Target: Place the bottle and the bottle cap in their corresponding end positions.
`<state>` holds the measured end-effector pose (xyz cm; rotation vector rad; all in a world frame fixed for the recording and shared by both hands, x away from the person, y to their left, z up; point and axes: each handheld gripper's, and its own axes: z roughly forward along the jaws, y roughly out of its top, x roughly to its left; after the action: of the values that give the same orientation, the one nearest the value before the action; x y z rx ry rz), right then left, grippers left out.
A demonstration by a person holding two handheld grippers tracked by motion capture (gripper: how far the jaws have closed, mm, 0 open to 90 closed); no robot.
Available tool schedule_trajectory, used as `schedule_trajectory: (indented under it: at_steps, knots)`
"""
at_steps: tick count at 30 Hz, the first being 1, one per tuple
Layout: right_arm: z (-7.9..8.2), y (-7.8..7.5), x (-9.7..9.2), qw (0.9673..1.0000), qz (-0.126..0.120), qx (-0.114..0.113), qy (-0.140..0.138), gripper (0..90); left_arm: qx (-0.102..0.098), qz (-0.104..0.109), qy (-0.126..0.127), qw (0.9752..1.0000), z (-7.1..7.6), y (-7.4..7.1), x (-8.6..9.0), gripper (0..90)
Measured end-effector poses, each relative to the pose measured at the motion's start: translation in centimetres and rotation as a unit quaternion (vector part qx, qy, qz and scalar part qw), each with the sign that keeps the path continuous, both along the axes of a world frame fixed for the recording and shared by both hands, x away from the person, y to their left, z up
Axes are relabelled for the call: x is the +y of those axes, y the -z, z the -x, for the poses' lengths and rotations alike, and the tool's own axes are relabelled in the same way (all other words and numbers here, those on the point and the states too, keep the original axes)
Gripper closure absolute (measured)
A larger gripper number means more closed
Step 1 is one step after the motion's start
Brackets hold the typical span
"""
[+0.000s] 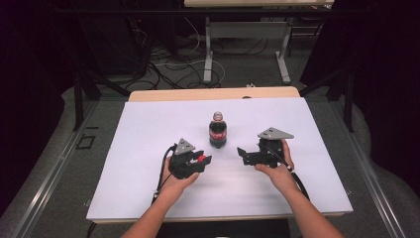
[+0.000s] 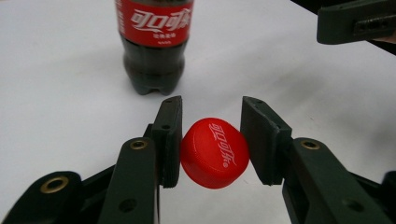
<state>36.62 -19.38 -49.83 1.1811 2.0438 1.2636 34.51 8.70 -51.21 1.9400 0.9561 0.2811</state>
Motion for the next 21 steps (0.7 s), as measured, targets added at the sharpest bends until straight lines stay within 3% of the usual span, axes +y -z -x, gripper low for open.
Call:
schedule_trajectory:
  at_steps: [3, 8, 18, 19, 20, 21]
  knots:
    - [0.1, 0.3, -0.4, 0.9999, -0.004, 0.002, 0.009, 0.0, 0.019, 0.009, 0.01, 0.9997, -0.1, 0.7, -0.7, 60.3]
    - [0.3, 1.1, -1.1, 0.9998, 0.003, 0.006, 0.018, 0.0, 0.033, 0.016, 0.022, 0.9991, -0.3, 1.9, -2.0, 60.3]
    - [0.1, 2.2, -2.4, 0.9992, -0.006, 0.023, 0.033, 0.0, 0.037, 0.005, 0.041, 0.9984, -0.7, 4.0, -3.7, 60.3]
    - [0.0, 2.2, -2.5, 0.9991, -0.008, 0.026, 0.033, 0.0, 0.032, -0.004, 0.045, 0.9984, -0.8, 4.1, -3.7, 60.3]
    - [0.0, 2.3, -2.5, 0.9991, -0.008, 0.025, 0.034, 0.0, 0.039, 0.003, 0.045, 0.9982, -0.8, 4.3, -3.9, 60.3]
    - [0.0, 2.3, -2.5, 0.9991, -0.01, 0.025, 0.034, 0.0, 0.035, -0.006, 0.05, 0.9981, -0.8, 4.3, -4.0, 60.2]
